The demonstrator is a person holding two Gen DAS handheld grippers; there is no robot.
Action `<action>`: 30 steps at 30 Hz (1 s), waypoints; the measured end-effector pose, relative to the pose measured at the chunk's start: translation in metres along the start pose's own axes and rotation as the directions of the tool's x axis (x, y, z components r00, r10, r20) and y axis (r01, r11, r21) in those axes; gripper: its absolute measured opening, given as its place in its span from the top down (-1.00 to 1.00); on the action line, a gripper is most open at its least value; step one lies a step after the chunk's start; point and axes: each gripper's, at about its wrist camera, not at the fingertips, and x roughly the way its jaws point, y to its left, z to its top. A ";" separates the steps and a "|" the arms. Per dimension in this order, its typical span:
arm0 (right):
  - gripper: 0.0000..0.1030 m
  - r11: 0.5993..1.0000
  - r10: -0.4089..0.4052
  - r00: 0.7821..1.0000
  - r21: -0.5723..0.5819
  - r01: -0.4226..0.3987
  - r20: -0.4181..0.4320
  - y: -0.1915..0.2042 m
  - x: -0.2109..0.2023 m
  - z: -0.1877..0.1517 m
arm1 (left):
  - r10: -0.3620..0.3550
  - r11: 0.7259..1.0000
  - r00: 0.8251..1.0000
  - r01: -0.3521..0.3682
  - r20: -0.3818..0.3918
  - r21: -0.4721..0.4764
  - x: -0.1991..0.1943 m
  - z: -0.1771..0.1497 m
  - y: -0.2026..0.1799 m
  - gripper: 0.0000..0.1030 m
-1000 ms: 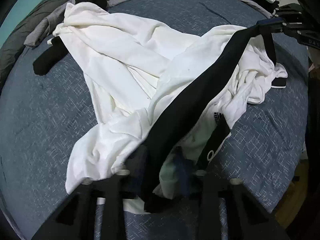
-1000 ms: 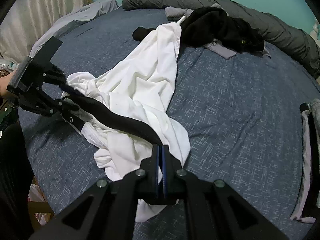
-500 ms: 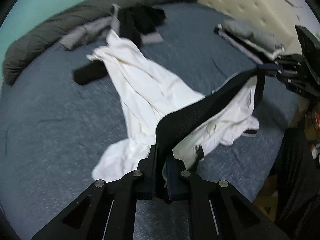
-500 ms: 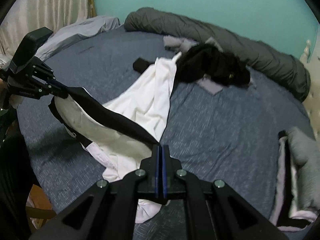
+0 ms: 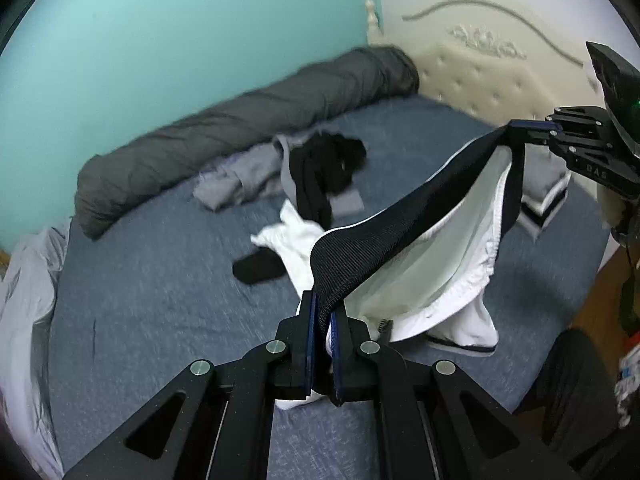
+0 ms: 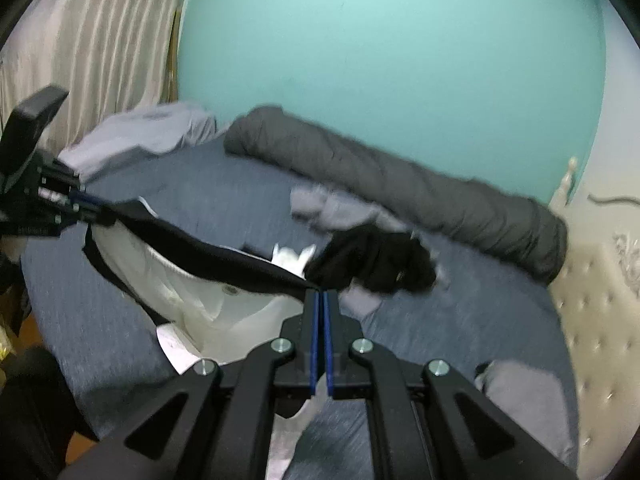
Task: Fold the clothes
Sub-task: 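Lift the shorts by the waistband with both tools above the bed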
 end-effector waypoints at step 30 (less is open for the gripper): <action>0.96 0.936 0.297 0.881 0.295 -0.192 -0.369 0.035 0.130 -0.146 | -0.166 0.966 0.945 0.098 -0.283 -0.239 0.137 -0.140 -0.015 0.85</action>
